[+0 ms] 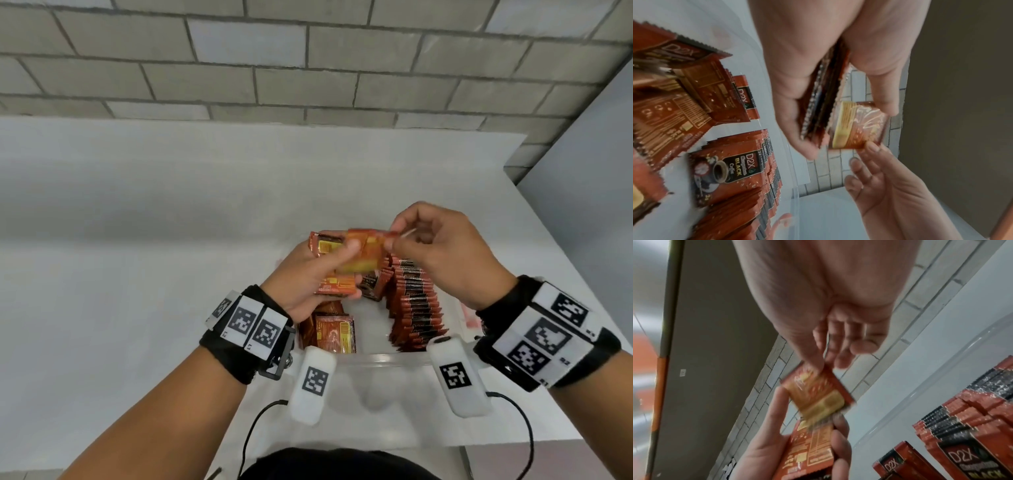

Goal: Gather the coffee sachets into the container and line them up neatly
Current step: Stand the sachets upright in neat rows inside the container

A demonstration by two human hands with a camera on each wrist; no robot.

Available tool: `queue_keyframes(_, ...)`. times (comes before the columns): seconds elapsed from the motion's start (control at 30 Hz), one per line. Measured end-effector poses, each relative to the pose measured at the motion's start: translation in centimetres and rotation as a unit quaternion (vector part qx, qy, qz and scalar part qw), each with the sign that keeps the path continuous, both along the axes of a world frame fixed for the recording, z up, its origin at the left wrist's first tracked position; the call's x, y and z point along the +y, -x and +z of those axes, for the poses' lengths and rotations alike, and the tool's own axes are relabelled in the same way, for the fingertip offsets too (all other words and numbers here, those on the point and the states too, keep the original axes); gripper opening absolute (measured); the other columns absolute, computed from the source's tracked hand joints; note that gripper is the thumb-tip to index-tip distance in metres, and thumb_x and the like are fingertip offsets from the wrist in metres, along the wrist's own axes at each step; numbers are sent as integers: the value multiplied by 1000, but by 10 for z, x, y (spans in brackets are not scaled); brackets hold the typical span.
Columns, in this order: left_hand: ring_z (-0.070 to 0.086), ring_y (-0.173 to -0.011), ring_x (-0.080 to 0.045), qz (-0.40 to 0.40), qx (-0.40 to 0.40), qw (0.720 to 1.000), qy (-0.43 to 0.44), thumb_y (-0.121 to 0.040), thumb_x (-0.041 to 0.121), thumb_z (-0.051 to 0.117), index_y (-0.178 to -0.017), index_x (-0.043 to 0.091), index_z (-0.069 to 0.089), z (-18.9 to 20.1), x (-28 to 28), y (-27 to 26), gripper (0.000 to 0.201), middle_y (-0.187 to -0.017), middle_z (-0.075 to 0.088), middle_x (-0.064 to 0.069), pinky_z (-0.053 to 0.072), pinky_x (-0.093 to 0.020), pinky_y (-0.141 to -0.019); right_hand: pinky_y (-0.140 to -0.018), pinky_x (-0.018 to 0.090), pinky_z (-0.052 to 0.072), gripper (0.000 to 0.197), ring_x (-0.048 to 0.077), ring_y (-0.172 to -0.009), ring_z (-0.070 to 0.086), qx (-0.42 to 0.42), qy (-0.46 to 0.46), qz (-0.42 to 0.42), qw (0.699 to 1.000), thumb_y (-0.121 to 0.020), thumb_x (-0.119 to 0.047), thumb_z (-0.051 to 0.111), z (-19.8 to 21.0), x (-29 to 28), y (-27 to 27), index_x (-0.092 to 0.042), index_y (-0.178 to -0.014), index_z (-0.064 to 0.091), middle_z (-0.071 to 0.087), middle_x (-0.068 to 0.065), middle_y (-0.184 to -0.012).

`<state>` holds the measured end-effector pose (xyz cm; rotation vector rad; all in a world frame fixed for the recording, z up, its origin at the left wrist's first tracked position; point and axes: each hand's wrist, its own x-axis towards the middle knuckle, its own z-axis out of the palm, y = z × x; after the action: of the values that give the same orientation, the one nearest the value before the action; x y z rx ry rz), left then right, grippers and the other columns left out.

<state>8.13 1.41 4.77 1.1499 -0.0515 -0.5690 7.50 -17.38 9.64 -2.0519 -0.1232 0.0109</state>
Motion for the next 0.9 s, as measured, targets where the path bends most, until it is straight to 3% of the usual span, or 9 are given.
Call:
queue_keyframes(0.07, 66, -78, -20, 24, 37, 999, 14, -54, 57, 83, -111, 17, 61, -2, 3, 0, 73, -90, 68, -7, 59, -41, -71, -69, 19, 45, 17, 8, -72, 58, -82, 22, -53, 995, -81, -13, 71, 1, 0, 3, -22, -77, 58, 62, -7, -82)
queue_keyframes(0.13, 65, -77, -21, 35, 72, 996, 51, -64, 56, 72, -111, 14, 58, -2, 4, 1, 65, -90, 65, -10, 58, -42, -73, -66, 14, 41, 21, 3, -71, 52, -129, 66, -33, 989, -80, -11, 71, -2, 4, 7, -25, -74, 57, 56, -6, -83)
queue_keyframes(0.23, 68, -81, -26, 66, 86, 989, 96, -77, 26, 68, -111, 11, 61, -1, 3, 3, 37, -103, 65, -17, 58, -42, -70, -67, 10, 37, 25, 2, -73, 48, -104, 121, 65, 985, -77, -7, 73, -13, 9, 14, -28, -75, 59, 51, -5, -86)
queue_keyframes(0.33, 69, -90, -32, 93, 70, 988, 98, -85, -1, 56, -111, 13, 62, -3, 5, 1, 31, -111, 67, -17, 57, -44, -73, -73, 8, 35, 25, -2, -86, 50, -48, 155, 115, 980, -78, -7, 72, -16, 8, 14, -29, -88, 65, 52, -9, -96)
queue_keyframes(0.47, 67, -98, -31, 103, 46, 989, 95, -80, -3, 59, -113, 16, 62, -4, 7, -2, 38, -110, 69, -13, 52, -49, -86, -77, 18, 45, 35, 4, -92, 58, 16, 104, 59, 993, -84, -25, 68, -12, 11, 13, -33, -117, 57, 58, -14, -107)
queue_keyframes(0.57, 69, -91, -26, 87, 14, 993, 82, -70, -1, 64, -114, 12, 61, -1, 4, 1, 47, -106, 69, -13, 58, -41, -78, -68, 14, 51, 45, 6, -82, 64, 16, 119, 51, 991, -86, -28, 66, -8, 17, 10, -34, -128, 49, 60, -12, -105)
queue_keyframes(0.63, 70, -88, -25, 98, 6, 991, 87, -75, -8, 62, -114, 11, 61, -1, 2, 1, 43, -104, 69, -14, 59, -36, -72, -66, 18, 53, 43, 8, -76, 66, 33, 115, 41, 992, -85, -27, 68, -8, 21, 9, -29, -123, 49, 66, -7, -97)
queue_keyframes(0.73, 70, -88, -25, 128, 7, 988, 92, -79, -10, 60, -114, 13, 60, -2, 2, 0, 42, -105, 68, -14, 58, -33, -66, -75, 37, 56, 37, 19, -75, 69, 98, 51, 33, 993, -81, -23, 73, -13, 25, 11, -24, -110, 51, 72, 0, -84)
queue_keyframes(0.9, 68, -91, -27, 112, -1, 991, 69, -76, 3, 65, -120, 11, 58, 0, 9, -2, 45, -107, 67, -14, 58, -38, -70, -75, 43, 52, 33, 23, -72, 59, 30, 65, 31, 997, -88, -7, 60, -10, 29, 1, -35, -106, 61, 60, 1, -75)
